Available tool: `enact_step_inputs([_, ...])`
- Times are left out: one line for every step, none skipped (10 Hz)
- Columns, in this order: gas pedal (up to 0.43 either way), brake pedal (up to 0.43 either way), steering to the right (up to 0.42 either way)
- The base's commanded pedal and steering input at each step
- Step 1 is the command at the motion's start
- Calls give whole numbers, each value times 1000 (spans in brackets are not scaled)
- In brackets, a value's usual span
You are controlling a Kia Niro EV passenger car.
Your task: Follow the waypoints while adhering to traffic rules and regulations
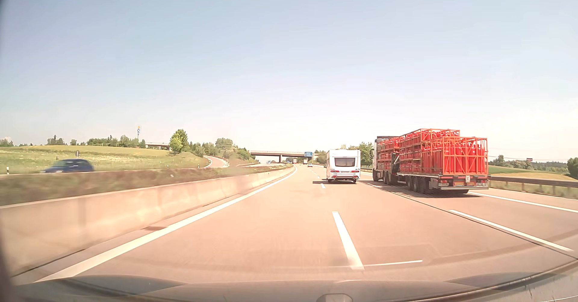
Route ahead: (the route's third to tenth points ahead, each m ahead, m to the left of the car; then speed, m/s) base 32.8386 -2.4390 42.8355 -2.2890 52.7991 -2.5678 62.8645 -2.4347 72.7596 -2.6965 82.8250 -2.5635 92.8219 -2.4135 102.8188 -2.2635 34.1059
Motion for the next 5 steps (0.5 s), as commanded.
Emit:
enact_step_inputs([358, 0, -3])
enact_step_inputs([358, 0, -3])
enact_step_inputs([358, 0, -3])
enact_step_inputs([358, 0, -3])
enact_step_inputs([358, 0, -3])
